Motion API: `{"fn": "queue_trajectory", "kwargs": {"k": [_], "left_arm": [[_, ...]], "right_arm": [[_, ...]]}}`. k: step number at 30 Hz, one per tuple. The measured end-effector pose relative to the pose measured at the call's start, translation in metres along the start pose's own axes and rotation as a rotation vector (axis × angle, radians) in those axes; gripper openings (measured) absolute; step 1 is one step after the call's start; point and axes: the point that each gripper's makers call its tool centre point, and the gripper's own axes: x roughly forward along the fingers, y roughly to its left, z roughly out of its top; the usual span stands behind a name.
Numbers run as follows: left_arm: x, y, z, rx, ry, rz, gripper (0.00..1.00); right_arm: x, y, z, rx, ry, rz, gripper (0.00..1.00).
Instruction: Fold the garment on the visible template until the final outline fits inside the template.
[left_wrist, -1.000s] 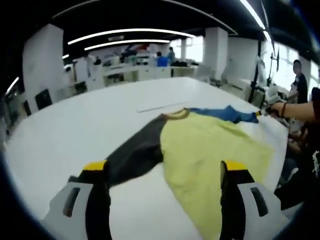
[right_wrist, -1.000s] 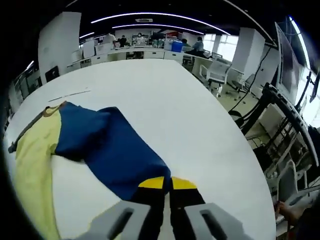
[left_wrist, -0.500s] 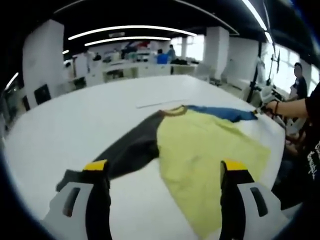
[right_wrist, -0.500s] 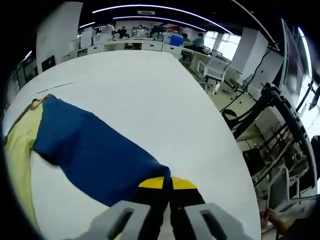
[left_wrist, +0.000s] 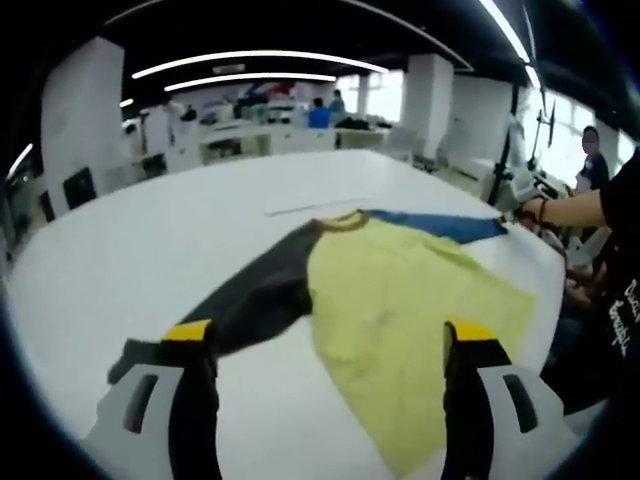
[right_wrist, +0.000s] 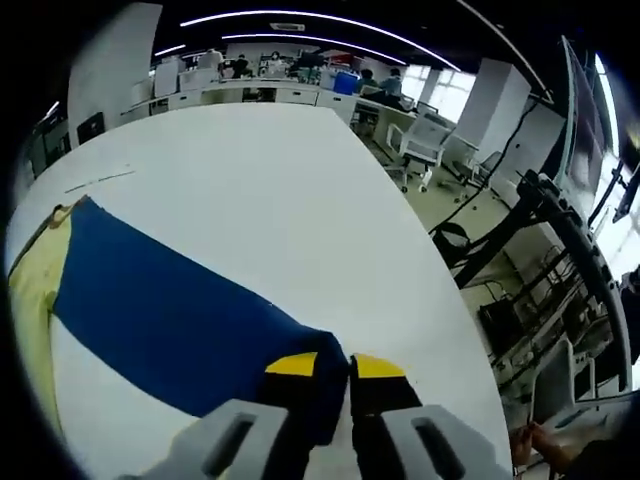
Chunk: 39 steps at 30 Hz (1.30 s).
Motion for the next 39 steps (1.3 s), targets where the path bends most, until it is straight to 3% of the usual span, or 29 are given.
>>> {"fn": "queue_trajectory", "kwargs": {"k": [5,12,19,27,39], "left_arm": [[-0.004,0.002,0.001,-0.005,-0.01,0.005,0.9],[-0.006,0.001,0.001,-0.002,-0.01,0.002,0.91],[-0.008,0.001,0.001,-0.009,-0.014,0.0,0.91],[-0.009,0.001,-0.003,-0.013,-0.009,0.001,0.9],[-0.01,0.003,-0.007,-0.033,-0.004,0.005,0.89]], "right_arm": [[-0.014,0.029,0.011,-0.008,-0.052,0.08,0.25],[-0.033,0.094,0.019,0.013,-0.08,0.26,0.32],[-0.051,0.151,0.025,-0.064,-0.107,0.41,0.39],[-0.069,0.211,0.021,-0.185,-0.131,0.564,0.37],[-0.06,0.261,0.013,-0.296,-0.159,0.638,0.25]]}}
